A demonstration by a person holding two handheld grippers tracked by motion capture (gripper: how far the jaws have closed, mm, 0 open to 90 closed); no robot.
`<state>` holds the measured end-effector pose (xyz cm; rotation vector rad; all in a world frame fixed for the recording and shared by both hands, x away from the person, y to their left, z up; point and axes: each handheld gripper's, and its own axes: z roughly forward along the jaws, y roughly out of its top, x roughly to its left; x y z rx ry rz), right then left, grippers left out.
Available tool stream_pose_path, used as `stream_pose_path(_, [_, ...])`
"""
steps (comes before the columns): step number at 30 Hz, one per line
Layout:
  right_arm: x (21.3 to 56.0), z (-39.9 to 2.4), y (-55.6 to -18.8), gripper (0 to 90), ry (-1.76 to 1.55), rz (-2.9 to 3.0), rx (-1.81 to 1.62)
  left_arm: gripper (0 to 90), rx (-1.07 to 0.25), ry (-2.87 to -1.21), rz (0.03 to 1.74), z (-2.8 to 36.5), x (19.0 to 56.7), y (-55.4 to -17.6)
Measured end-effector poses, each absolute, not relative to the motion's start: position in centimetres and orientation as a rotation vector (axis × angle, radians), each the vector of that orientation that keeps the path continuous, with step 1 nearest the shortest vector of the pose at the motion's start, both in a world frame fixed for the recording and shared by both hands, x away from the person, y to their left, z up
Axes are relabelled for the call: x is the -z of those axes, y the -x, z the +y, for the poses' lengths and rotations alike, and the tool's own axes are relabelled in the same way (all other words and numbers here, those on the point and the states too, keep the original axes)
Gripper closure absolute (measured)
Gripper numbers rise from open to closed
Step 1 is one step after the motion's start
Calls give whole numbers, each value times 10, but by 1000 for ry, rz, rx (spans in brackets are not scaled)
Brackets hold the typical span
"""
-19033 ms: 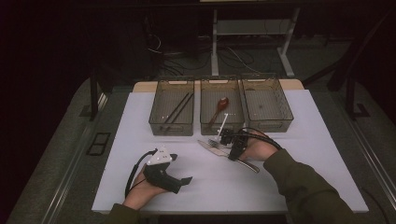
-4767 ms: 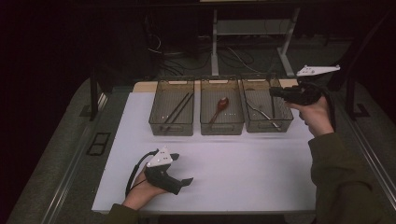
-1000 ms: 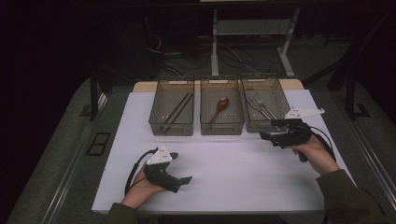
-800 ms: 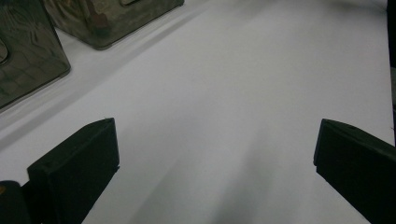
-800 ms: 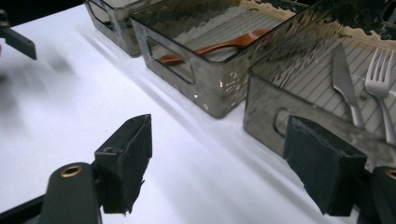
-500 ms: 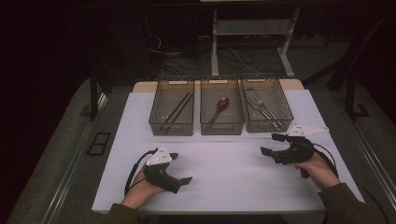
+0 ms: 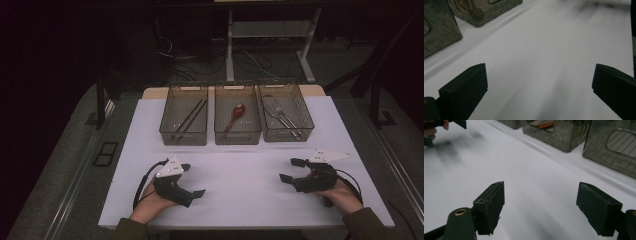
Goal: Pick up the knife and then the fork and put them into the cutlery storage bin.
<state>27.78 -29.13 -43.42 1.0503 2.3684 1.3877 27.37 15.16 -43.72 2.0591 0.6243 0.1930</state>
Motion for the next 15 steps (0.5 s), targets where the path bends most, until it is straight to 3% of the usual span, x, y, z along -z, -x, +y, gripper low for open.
stream_pose_path(15, [443, -299, -260, 214, -1067, 2387, -1389, 0, -188, -2064, 620, 150, 438, -272])
